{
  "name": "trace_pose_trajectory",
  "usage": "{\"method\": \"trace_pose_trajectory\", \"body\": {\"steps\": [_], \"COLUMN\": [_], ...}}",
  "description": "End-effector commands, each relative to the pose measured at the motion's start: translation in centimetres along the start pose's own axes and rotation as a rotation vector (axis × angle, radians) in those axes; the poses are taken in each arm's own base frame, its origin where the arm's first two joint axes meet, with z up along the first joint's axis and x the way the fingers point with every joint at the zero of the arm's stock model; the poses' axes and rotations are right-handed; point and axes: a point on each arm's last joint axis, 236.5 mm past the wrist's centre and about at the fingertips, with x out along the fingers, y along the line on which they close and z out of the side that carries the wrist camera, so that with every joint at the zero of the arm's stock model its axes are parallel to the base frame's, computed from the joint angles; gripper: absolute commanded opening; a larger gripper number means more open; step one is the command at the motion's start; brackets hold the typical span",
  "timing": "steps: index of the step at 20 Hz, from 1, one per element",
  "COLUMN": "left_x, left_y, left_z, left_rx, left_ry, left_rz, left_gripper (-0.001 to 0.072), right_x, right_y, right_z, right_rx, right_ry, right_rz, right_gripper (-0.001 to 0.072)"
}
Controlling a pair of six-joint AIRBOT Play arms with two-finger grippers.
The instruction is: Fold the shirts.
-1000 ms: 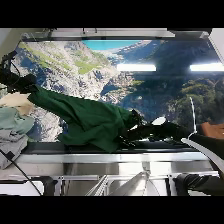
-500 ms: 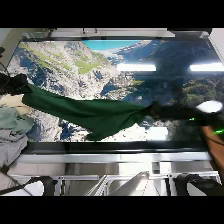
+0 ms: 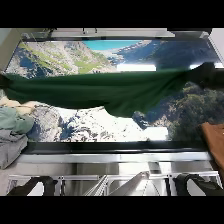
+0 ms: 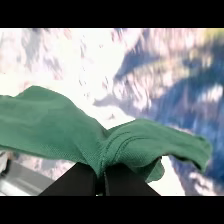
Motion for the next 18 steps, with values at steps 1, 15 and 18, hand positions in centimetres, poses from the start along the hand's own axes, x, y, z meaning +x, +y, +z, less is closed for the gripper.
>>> {"method": "trace_pose_trajectory", "body": {"steps": [1, 15, 18], "left_x": [-10.0, 4.8, 15.2], "left_y": [-4.5, -3.5, -5.8], "left_z": [1.2, -9.4, -15.6], "left_rx": [0.111, -0.137, -0.028], "left_ry": [-0.196, 0.164, 0.424], "left_rz": [-0.011, -0.091, -0.148], "left_gripper": [0.0014, 0.0013, 0.0018], "right_x": [-3.7, -1.6, 6.8], "right_y": [4.0, -5.9, -11.6], "right_z": [2.3, 0.2, -2.7], "right_rx": [-0.119, 0.019, 0.059], "right_ry": [-0.048, 0.219, 0.415], "right_rz": [0.003, -0.295, -0.311], "right_gripper": [0.0024, 0.0025, 0.0025]}}
